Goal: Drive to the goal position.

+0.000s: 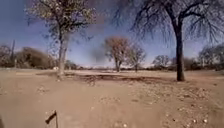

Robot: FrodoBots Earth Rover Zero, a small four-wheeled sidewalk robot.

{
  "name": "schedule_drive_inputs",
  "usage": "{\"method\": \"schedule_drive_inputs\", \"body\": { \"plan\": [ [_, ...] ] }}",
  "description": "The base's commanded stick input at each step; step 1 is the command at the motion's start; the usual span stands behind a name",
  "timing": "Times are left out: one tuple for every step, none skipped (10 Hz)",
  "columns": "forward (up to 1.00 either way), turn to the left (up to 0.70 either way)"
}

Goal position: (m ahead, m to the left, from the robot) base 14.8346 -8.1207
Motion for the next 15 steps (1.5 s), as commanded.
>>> {"method": "schedule_drive_inputs", "body": {
  "plan": [
    [1.00,0.00],
    [1.00,0.00],
    [1.00,0.00],
    [1.00,0.00],
    [1.00,0.00],
    [1.00,-0.10],
    [1.00,-0.21],
    [1.00,-0.27],
    [1.00,-0.27],
    [1.00,-0.27],
    [1.00,-0.27],
    [1.00,-0.27],
    [1.00,-0.27],
    [1.00,-0.27],
    [1.00,-0.27]
  ]
}}
